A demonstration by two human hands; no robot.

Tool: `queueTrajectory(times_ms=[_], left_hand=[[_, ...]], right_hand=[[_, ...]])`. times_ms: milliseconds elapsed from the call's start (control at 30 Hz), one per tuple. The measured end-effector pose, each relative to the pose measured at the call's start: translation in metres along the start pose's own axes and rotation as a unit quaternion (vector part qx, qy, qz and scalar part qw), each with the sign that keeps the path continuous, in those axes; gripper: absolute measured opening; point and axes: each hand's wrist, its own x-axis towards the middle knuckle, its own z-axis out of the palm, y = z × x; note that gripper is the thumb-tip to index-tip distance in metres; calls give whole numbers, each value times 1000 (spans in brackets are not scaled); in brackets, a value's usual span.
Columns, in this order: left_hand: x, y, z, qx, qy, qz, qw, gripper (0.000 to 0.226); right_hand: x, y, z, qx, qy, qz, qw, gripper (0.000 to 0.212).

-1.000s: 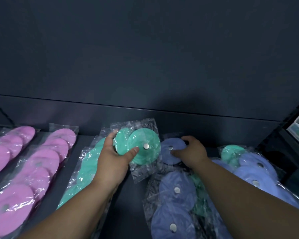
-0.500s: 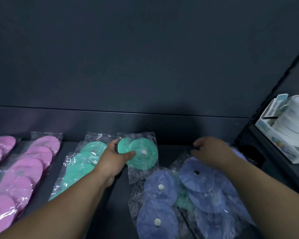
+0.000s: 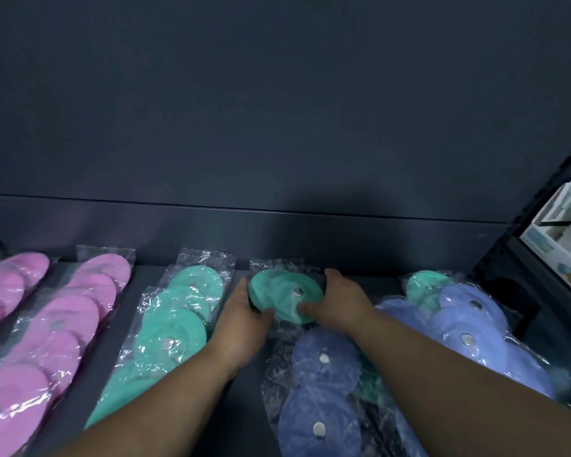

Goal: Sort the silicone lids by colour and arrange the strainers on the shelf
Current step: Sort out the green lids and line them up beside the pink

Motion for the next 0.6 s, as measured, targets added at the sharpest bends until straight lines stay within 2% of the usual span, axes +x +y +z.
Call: queueTrajectory(times_ms=[100,200,333,433,600], left_hand=[[4,-2,-1,-51,-7,-35,998,50],[6,-1,-3,-62,-6,-41,997,59],[3,-2,0,56,-9,-7,998,52],[-1,-6,6,137,-52,-7,989,74],[2,-4,11,167,-41,4,985,78]], right_hand=[[-1,-5,8,9,21,-31,999,55],[-6,-12,14,-39,9,-62,997,39],[-10,-7,17,-61,1,-70,996,35],[-9,-4,17,-46,-20,-92,995,34],[-8,2,8,-4,-16,-121,993,30]])
